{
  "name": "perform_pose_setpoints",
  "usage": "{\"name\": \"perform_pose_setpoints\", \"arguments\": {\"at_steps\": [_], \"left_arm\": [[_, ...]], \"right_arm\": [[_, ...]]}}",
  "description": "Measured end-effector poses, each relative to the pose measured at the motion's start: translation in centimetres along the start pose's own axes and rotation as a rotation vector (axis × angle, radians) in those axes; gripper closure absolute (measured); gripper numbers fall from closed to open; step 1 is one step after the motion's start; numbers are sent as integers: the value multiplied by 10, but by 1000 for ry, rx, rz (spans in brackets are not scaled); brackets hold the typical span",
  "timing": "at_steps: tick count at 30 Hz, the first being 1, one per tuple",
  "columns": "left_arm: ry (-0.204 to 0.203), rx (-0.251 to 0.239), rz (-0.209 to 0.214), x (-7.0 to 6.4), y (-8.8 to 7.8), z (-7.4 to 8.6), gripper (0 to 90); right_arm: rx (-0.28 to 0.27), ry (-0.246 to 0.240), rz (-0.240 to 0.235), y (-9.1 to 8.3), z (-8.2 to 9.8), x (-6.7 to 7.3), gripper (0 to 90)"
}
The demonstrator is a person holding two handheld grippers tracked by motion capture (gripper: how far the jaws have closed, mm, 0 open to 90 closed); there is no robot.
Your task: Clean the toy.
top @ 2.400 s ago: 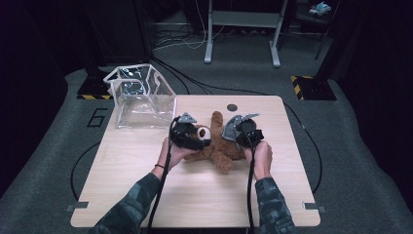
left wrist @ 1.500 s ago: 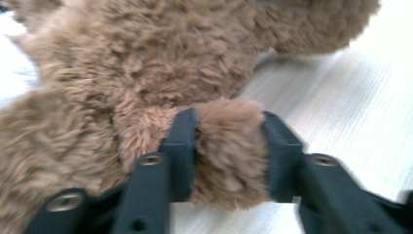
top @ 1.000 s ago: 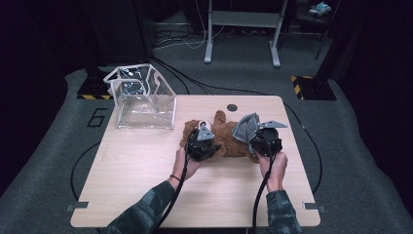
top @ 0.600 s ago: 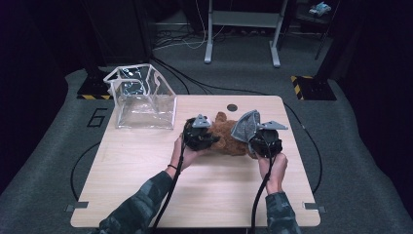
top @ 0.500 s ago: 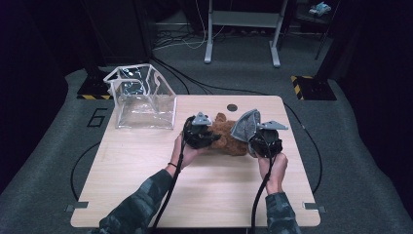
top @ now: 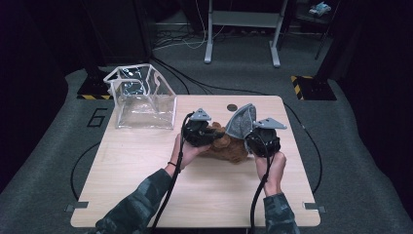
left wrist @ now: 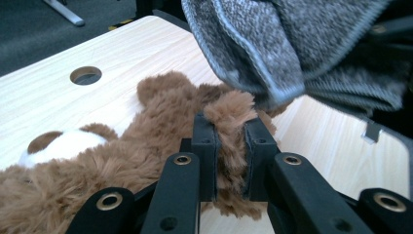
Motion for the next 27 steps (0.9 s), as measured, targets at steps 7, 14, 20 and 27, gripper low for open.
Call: {"name": "perform_pose_setpoints", "arguments": {"at_steps": [7,14,20,27], "left_arm": [[-66,38,-33,22,16,-2,787],[-92,46,-46,40,16,-2,783],[-124,43,-30,50,15,0,781],[-143,54,-33,59,16,0,773]], "right_arm": [[82,-39,-88,45,4,28,779],[139,-41,-14,69,5,28,779],[147,27,86,60,13,-16,778],[121,44,95,46,6,-25,775]]}}
Point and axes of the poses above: each handheld gripper's, and its own axes: y roughly forward along the jaws, z roughly out of its underside, x roughly to its left, the point moved 5 cm from there along y, roughly forward along the jaws, and after that the axes turned 15 degrees about x, right-handed, at the moved point
